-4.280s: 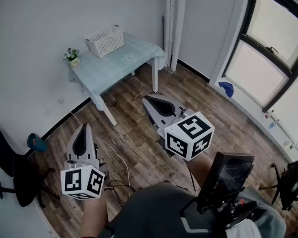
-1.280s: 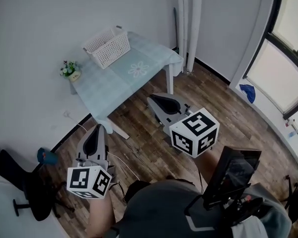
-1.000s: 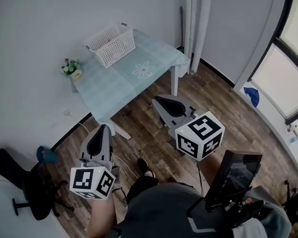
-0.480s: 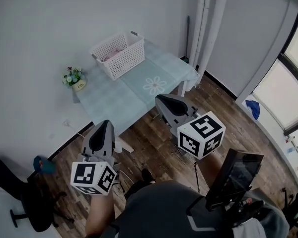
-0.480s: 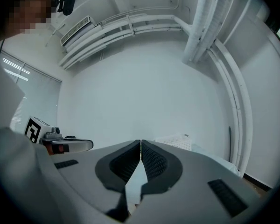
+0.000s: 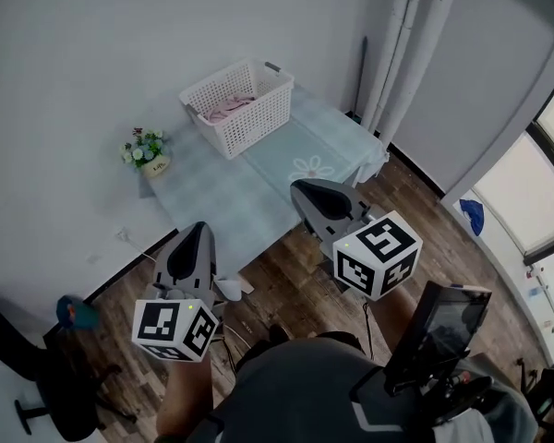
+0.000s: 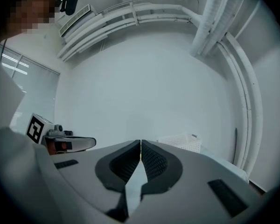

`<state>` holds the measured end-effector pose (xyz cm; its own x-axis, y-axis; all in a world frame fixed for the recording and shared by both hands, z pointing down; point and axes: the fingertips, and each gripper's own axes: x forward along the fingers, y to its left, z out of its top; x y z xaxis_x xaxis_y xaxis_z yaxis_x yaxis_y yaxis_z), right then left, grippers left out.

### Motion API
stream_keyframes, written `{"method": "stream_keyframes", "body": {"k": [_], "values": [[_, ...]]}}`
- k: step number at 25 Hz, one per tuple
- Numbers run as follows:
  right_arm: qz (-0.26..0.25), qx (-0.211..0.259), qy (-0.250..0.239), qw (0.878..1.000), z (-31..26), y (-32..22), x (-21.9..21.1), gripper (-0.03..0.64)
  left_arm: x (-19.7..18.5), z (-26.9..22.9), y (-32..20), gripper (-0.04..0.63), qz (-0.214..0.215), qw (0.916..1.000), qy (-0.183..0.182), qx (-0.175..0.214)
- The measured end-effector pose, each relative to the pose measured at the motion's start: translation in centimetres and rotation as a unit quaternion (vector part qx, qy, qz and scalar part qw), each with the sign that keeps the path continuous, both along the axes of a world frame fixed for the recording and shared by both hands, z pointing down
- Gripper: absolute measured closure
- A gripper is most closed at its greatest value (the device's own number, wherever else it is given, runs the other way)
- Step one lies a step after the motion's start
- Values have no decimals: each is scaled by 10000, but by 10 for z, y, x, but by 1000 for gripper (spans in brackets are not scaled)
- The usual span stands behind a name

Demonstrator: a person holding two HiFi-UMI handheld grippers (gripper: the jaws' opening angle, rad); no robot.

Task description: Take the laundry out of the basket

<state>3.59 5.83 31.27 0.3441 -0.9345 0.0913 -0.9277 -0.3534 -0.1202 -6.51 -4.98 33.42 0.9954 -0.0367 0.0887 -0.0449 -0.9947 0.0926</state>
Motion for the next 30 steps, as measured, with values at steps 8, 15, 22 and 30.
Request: {"method": "stream_keyframes", "body": {"k": [8,15,22,30], "values": [[-212,-213,79,9995,4,-47,18,600,30,7,-45,588,-9,9997,83,-229],[-228,16,-9,9997,6,-61,82,600,83,15,-63,588,-244,9993,17,-276],[-645,298,0,9975,-14,-89,164,600,153,1,-82,588,-610,9979,18,-207],[-813,540,-118,9952,-23,-94,253,600,226,-11,-93,588,-992,9950,-73,-112]]}}
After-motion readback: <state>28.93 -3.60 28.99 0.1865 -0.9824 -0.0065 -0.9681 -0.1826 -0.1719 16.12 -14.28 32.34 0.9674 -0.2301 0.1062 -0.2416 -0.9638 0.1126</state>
